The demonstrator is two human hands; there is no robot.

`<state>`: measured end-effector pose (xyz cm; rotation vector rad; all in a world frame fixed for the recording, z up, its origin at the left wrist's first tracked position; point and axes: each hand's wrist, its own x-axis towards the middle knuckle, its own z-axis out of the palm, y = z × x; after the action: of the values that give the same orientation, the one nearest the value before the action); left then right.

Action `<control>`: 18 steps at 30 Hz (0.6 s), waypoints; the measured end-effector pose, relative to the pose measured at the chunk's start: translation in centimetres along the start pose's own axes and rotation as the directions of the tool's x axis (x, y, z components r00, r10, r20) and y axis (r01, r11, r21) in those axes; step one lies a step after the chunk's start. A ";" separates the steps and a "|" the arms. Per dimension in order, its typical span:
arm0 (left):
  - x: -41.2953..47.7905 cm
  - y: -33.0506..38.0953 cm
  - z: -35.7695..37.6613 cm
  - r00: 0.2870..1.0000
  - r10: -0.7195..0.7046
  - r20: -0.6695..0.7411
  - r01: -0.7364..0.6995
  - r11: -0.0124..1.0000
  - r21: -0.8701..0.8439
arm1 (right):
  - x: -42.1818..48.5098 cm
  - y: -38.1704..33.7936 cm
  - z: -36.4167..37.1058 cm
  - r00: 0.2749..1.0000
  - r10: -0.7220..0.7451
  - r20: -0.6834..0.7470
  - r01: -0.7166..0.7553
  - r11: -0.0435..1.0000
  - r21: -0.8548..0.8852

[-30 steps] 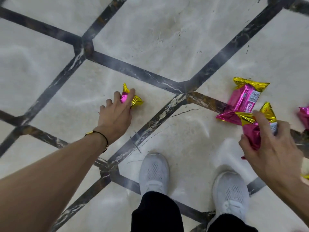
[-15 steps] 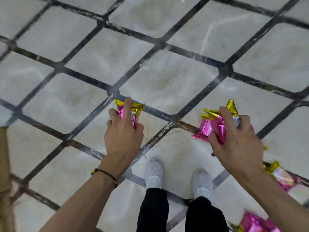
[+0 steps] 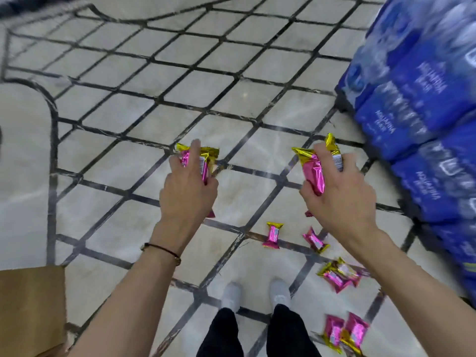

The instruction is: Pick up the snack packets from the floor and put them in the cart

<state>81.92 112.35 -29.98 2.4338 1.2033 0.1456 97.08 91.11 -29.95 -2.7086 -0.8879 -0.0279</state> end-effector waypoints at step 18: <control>-13.1 14.8 -19.6 0.783 0.622 -0.007 -0.620 0.779 -0.090 | -19.8 -4.4 -26.5 0.795 0.455 -0.402 -0.515 0.855 -0.052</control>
<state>79.39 100.50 -4.91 2.6482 0.3184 0.3510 80.36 75.67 -5.49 -2.8470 -0.0612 -0.5134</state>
